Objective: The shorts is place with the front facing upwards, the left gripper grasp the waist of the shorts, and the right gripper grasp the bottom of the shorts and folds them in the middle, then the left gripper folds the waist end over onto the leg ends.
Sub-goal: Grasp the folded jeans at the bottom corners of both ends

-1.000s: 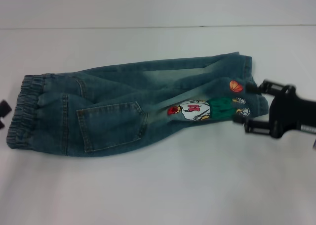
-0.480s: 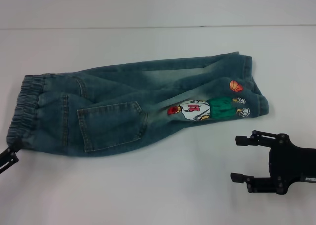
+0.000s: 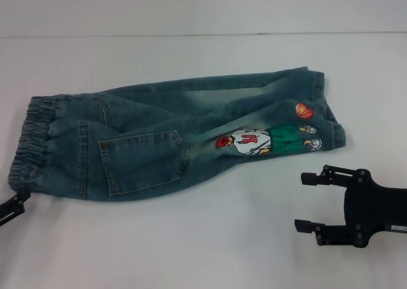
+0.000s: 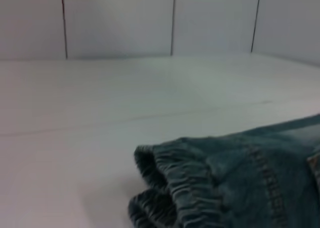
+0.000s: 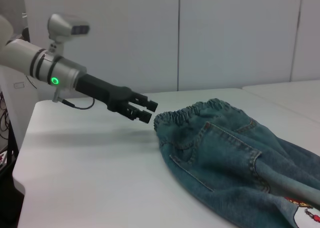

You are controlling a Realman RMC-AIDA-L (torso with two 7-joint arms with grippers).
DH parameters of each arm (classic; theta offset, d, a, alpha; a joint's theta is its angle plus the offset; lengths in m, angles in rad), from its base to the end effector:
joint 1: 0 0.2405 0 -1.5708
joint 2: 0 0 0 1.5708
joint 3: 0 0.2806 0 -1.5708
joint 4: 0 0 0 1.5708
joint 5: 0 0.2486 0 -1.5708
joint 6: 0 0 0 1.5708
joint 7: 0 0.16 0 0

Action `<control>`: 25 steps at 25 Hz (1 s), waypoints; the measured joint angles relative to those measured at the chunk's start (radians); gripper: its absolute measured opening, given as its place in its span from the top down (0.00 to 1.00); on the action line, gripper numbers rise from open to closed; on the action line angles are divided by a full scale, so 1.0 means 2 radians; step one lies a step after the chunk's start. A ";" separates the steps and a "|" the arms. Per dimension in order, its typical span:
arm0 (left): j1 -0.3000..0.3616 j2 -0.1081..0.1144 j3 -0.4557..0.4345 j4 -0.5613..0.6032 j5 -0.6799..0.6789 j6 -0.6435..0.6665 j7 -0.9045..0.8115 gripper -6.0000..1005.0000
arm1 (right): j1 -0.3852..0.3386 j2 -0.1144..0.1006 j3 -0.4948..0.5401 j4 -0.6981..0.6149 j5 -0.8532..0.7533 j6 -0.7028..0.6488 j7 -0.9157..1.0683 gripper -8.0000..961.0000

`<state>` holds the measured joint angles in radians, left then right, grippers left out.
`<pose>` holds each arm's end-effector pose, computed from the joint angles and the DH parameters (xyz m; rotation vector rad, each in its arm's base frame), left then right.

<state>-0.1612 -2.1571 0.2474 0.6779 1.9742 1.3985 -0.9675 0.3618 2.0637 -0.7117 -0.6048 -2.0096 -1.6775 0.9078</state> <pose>-0.4587 0.2480 0.0161 -2.0567 -0.7536 -0.4694 0.3475 0.3012 -0.0327 -2.7929 0.1955 0.6570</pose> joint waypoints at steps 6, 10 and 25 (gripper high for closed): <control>-0.012 0.005 0.003 0.014 0.028 -0.012 -0.011 0.18 | 0.002 -0.001 0.000 0.001 0.000 0.000 0.002 0.13; -0.028 0.006 0.003 0.010 0.058 -0.044 -0.013 0.20 | 0.003 0.002 0.000 -0.001 0.000 0.001 0.003 0.13; -0.032 0.005 0.025 0.019 0.070 -0.009 -0.012 0.38 | 0.005 0.004 0.001 -0.002 0.003 0.006 0.005 0.13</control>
<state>-0.2254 -2.1463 0.2968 0.7161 2.1133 1.3814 -0.9919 0.3725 2.0710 -0.7089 -0.6081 -2.0046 -1.6658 0.9171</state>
